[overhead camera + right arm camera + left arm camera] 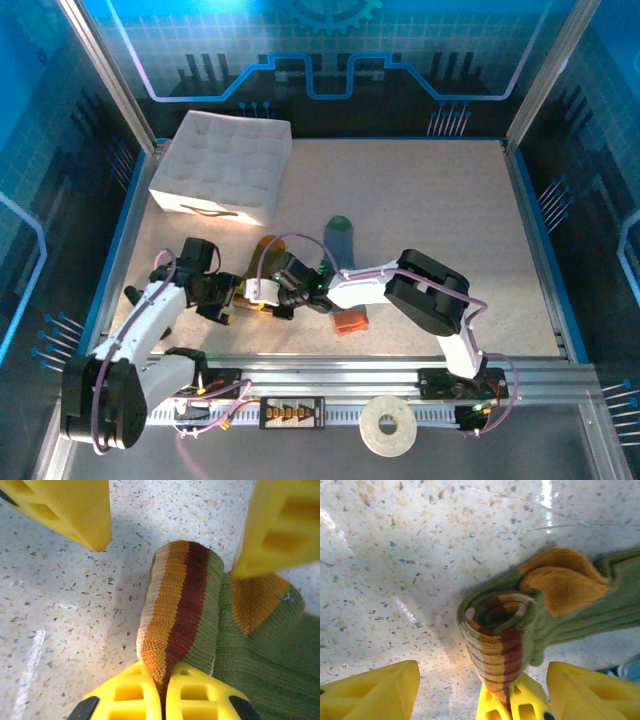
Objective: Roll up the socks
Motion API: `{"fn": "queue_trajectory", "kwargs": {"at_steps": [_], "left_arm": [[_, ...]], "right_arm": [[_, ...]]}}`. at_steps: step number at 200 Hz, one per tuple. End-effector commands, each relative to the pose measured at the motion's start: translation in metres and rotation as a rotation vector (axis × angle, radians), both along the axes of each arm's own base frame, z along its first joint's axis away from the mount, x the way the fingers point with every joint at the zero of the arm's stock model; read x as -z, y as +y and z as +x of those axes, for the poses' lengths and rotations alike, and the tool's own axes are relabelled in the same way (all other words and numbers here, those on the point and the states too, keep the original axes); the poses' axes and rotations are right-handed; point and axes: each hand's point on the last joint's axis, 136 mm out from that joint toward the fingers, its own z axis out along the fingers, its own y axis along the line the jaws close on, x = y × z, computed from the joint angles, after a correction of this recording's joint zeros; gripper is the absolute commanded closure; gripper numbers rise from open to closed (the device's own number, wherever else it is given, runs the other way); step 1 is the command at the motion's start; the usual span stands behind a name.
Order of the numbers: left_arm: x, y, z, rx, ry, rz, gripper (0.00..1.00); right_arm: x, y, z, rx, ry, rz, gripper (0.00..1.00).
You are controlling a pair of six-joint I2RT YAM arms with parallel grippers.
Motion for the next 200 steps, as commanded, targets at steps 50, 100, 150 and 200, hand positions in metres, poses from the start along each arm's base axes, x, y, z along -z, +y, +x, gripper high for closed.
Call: {"fn": "queue_trajectory", "kwargs": {"at_steps": [50, 100, 150, 200], "left_arm": [[-0.006, -0.01, 0.0, 0.001, -0.081, -0.083, 0.39], [0.008, -0.014, 0.006, -0.004, -0.085, -0.103, 0.44], [0.021, -0.014, 0.016, 0.025, -0.075, -0.081, 0.49], [0.045, -0.016, -0.004, 0.053, 0.031, -0.037, 0.54]], "right_arm": [[0.066, -0.048, -0.025, 0.136, 0.618, -0.213, 1.0], [0.073, -0.048, -0.014, 0.217, 0.81, -0.222, 1.0], [0.081, -0.052, -0.007, 0.284, 0.926, -0.25, 1.0], [0.092, -0.058, -0.006, 0.306, 0.948, -0.273, 1.0]]}}
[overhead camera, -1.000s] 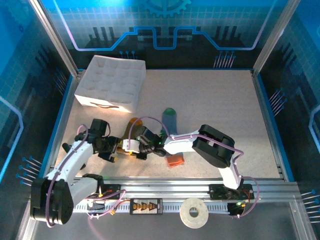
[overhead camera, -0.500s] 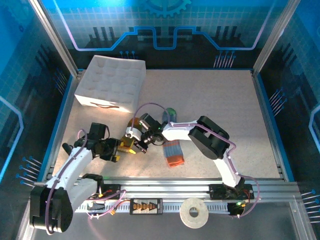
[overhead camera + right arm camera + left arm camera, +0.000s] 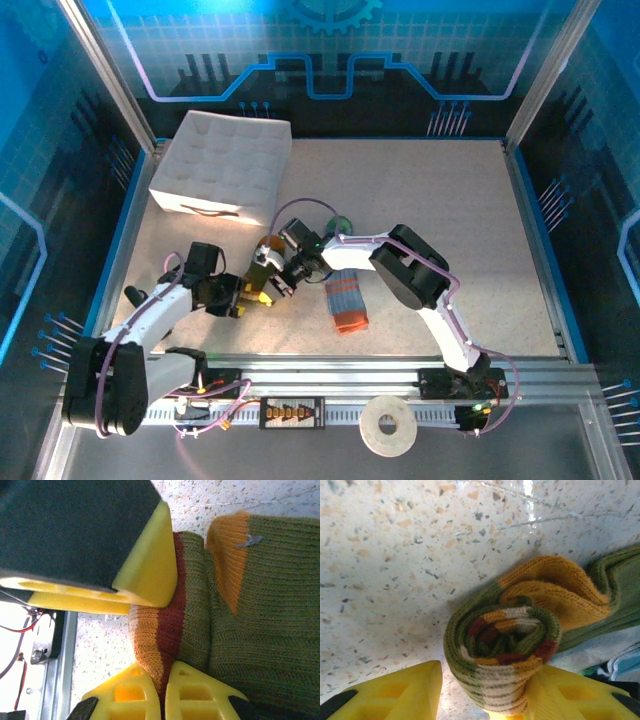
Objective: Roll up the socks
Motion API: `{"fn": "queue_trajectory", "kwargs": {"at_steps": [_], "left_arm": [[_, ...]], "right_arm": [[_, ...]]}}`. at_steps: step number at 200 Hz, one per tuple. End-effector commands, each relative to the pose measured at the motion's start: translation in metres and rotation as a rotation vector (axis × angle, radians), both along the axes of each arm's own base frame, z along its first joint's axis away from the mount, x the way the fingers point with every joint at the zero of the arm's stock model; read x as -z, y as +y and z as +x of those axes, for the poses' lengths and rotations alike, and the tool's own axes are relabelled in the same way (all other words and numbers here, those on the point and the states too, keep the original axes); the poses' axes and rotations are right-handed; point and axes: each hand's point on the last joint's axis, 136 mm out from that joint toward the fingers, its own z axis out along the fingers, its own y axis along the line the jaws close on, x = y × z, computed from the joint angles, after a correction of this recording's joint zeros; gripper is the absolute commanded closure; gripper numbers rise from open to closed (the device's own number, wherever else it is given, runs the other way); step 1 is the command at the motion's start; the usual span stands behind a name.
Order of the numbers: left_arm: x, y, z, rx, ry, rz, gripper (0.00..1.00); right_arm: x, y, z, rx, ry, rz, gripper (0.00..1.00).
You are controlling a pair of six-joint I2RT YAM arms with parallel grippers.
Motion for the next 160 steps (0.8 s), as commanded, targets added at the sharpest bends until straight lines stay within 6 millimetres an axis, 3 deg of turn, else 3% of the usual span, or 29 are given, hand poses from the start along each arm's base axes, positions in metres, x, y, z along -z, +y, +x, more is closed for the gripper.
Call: {"fn": "queue_trajectory", "kwargs": {"at_steps": [1, 21, 24, 69, 94, 127, 138, 160], "left_arm": [[0.02, 0.001, -0.02, 0.026, 0.085, 0.037, 0.54], [0.028, 0.001, -0.03, 0.059, 0.155, 0.072, 0.55], [0.029, 0.002, -0.032, 0.063, 0.169, 0.079, 0.54], [0.042, 0.006, -0.052, 0.068, 0.287, 0.123, 0.58], [0.042, 0.007, -0.051, 0.072, 0.302, 0.13, 0.59], [0.041, 0.005, -0.046, 0.078, 0.307, 0.13, 0.6], [0.04, 0.005, -0.044, 0.08, 0.308, 0.129, 0.6], [0.04, 0.004, -0.042, 0.091, 0.318, 0.127, 0.6]], "right_arm": [[0.085, -0.054, -0.023, 0.062, 0.136, -0.337, 1.0], [0.085, -0.055, -0.022, 0.034, 0.057, -0.346, 0.92], [0.076, -0.053, -0.019, 0.029, 0.024, -0.332, 0.91], [0.03, -0.034, -0.006, -0.016, -0.28, -0.219, 0.73], [0.001, -0.027, -0.001, -0.007, -0.471, -0.117, 0.65], [-0.04, -0.025, -0.004, 0.026, -0.856, 0.027, 0.5], [-0.044, -0.024, -0.006, 0.027, -0.998, 0.011, 0.43], [-0.041, -0.02, 0.001, 0.017, -1.233, -0.106, 0.42]]}}
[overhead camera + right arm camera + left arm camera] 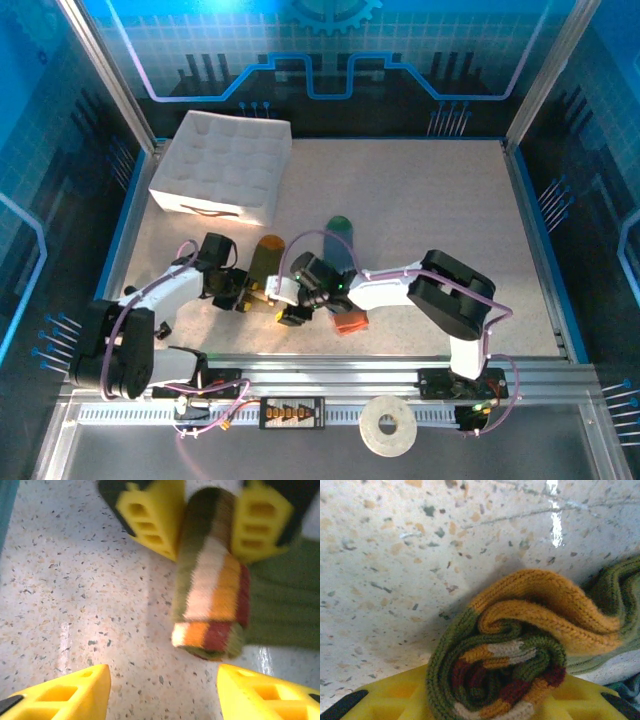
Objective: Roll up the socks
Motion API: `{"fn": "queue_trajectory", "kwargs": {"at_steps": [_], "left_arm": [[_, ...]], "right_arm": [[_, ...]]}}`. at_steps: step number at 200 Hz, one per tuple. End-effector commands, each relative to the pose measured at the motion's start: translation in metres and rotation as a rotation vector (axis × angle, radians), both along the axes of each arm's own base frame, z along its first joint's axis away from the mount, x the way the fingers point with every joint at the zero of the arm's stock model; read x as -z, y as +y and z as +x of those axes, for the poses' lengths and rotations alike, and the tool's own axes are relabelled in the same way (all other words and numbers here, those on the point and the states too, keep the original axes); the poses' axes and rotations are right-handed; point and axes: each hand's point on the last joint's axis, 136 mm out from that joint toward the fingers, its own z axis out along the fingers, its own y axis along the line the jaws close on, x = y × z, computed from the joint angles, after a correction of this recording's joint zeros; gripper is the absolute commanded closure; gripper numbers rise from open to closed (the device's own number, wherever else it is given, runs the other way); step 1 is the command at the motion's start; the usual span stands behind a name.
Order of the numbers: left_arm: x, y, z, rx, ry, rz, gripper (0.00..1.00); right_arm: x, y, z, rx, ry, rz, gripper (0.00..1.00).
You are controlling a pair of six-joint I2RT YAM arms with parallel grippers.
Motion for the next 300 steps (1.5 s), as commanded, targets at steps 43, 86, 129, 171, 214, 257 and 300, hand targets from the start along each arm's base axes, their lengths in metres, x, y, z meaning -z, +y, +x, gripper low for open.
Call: {"fn": "queue_trajectory", "kwargs": {"at_steps": [43, 86, 129, 171, 214, 257, 300], "left_arm": [[0.026, 0.012, -0.051, 0.042, 0.234, 0.086, 0.6], [0.024, 0.011, -0.047, 0.046, 0.231, 0.081, 0.6], [0.013, 0.007, -0.036, 0.047, 0.18, 0.065, 0.59], [-0.023, 0.002, -0.016, 0.025, 0.056, 0.021, 0.48], [-0.048, 0.007, -0.006, -0.022, -0.002, 0.0, 0.34], [-0.057, 0.02, 0.002, -0.066, -0.065, 0.005, 0.28], [-0.055, 0.014, 0.017, -0.062, -0.149, -0.047, 0.28]], "right_arm": [[-0.032, 0.033, 0.034, 0.034, -0.556, -0.044, 0.42], [-0.005, 0.038, 0.033, 0.008, -0.502, -0.112, 0.56], [0.024, 0.028, 0.042, 0.068, -0.373, -0.187, 0.79], [0.049, 0.004, 0.038, 0.106, -0.178, -0.234, 0.9], [0.063, -0.004, 0.029, 0.113, -0.011, -0.237, 0.94], [0.064, -0.003, 0.031, 0.147, 0.152, -0.212, 0.95], [0.069, -0.005, 0.03, 0.153, 0.29, -0.209, 0.95]]}}
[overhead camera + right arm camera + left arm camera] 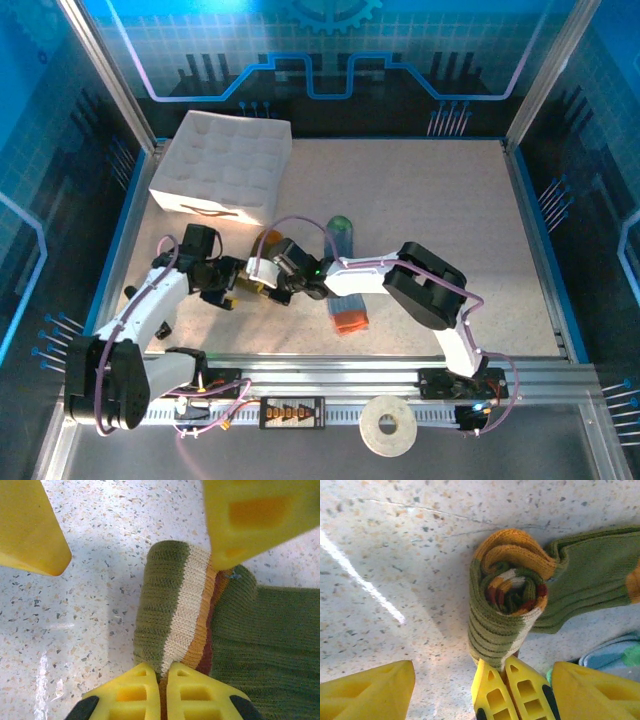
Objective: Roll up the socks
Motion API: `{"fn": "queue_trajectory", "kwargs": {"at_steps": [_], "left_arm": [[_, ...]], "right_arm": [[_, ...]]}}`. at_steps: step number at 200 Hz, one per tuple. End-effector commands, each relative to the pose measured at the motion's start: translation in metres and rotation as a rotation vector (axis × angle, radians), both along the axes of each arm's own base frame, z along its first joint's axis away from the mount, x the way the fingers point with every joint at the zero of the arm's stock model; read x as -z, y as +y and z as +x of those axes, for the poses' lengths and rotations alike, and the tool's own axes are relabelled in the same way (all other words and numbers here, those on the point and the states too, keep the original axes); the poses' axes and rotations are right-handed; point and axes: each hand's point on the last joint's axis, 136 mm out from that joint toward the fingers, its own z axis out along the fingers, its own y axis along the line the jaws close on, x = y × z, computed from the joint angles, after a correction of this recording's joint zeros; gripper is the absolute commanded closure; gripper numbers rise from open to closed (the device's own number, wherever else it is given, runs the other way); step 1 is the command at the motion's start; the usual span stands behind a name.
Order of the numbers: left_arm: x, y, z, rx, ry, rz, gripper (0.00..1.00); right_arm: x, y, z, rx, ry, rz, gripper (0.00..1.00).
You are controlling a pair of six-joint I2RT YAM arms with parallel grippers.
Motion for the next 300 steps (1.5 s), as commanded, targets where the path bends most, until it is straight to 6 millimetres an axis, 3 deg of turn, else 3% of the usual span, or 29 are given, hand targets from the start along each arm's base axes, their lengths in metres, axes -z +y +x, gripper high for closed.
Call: {"fn": "queue_trajectory", "kwargs": {"at_steps": [1, 51, 135, 186, 245, 274, 300], "left_arm": [[-0.003, -0.006, 0.008, 0.015, -0.055, -0.046, 0.28], [0.011, -0.007, 0.013, 0.03, -0.046, -0.043, 0.39], [0.035, -0.006, 0.018, 0.072, 0.0, -0.015, 0.44], [0.069, -0.006, -0.007, 0.126, 0.155, 0.037, 0.48], [0.09, -0.005, -0.056, 0.138, 0.372, 0.1, 0.68], [0.088, 0.0, -0.072, 0.139, 0.44, 0.131, 0.81], [0.082, 0.0, -0.084, 0.149, 0.465, 0.15, 0.83]], "right_arm": [[0.069, -0.045, -0.024, 0.037, 0.242, -0.212, 0.95], [0.075, -0.048, -0.016, 0.12, 0.457, -0.181, 0.95], [0.087, -0.053, -0.01, 0.211, 0.685, -0.173, 0.95], [0.083, -0.053, -0.005, 0.219, 0.714, -0.159, 0.94], [0.047, -0.041, -0.002, 0.1, 0.523, -0.107, 0.84], [0.013, -0.033, -0.007, 0.014, 0.323, -0.035, 0.7], [-0.021, -0.033, -0.013, -0.036, 0.098, 0.039, 0.62]]}}
